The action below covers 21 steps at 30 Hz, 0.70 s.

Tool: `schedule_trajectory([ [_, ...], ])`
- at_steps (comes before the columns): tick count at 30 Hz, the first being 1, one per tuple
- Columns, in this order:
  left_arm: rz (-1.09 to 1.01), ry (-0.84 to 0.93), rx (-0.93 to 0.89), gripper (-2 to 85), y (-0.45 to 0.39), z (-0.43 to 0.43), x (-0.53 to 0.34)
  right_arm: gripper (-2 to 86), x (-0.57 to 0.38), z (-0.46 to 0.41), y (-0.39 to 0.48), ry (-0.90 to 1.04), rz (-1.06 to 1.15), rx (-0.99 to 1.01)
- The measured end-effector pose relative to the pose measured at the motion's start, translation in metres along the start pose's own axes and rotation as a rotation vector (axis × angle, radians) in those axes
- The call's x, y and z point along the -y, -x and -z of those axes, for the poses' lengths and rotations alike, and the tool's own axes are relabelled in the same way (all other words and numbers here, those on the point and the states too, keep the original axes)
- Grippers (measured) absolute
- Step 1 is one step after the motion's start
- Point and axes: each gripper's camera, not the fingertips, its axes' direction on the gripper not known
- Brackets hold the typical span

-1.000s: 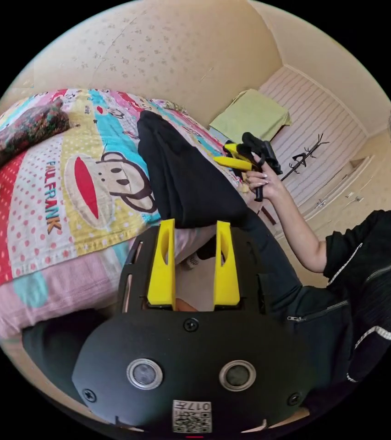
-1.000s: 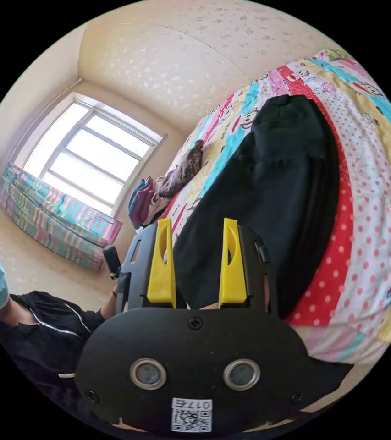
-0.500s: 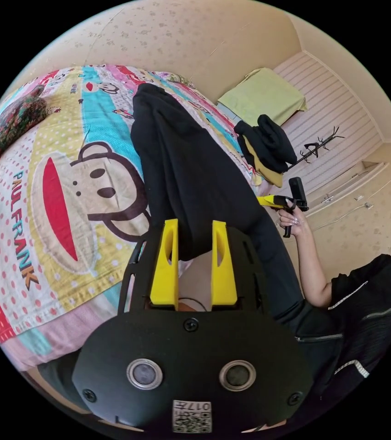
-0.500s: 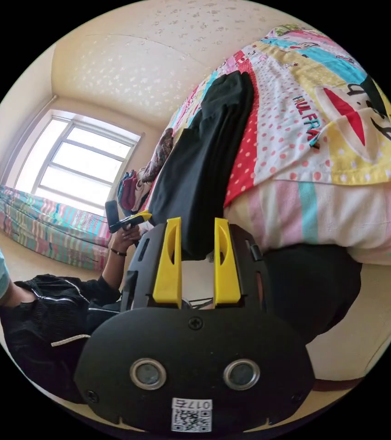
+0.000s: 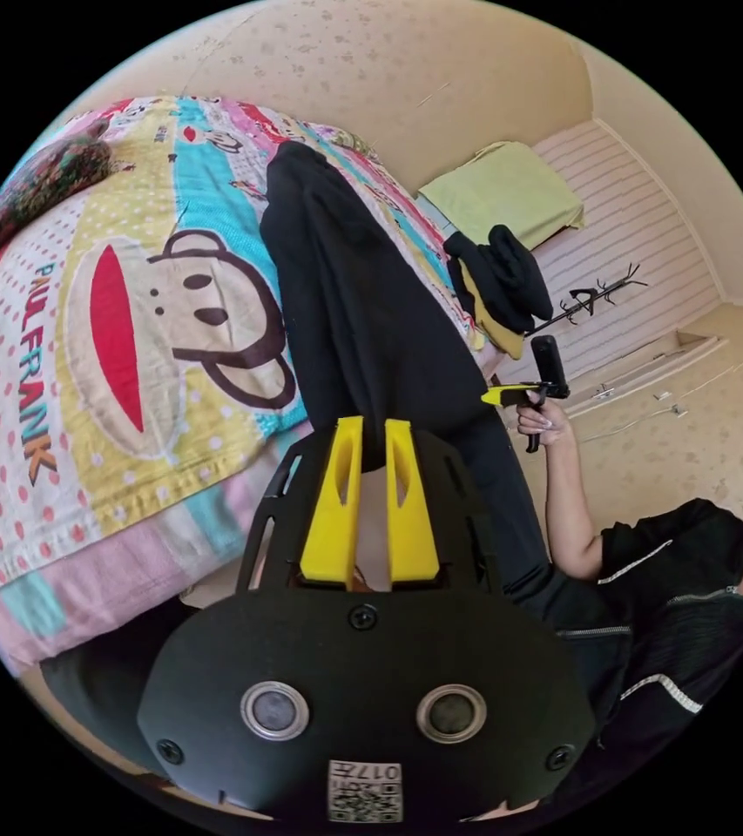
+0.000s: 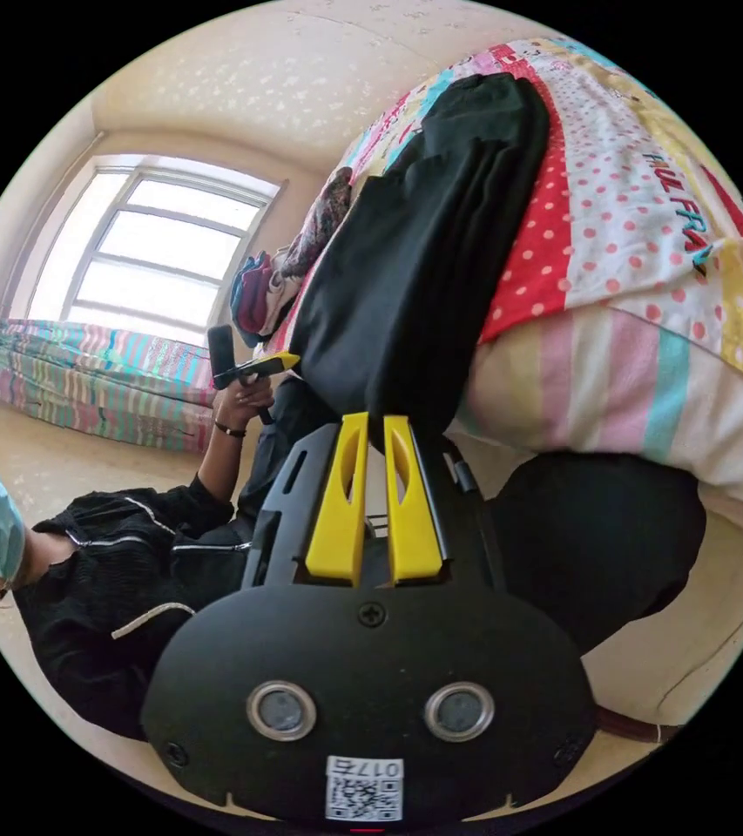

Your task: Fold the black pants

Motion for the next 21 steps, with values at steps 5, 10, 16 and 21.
schedule_trajectory([
  [5, -0.04, -0.169, -0.044, 6.4, -0.025, 0.04, -0.032, 6.1, -0.018, 0.032, 0.009, -0.094, 0.039, 0.062],
  [10, -0.234, -0.241, 0.037, 4.0, -0.083, 0.066, -0.007, 6.4, -0.025, 0.082, 0.052, -0.351, 0.153, -0.007],
  [16, -0.231, 0.114, 0.426, 1.8, -0.07, -0.066, 0.057, 6.8, 0.027, 0.004, 0.061, -0.286, 0.129, -0.228],
  [21, -0.144, 0.109, 0.46, -0.5, -0.069, -0.066, 0.052, 6.5, 0.032, 0.006, 0.039, -0.299, 0.008, -0.23],
])
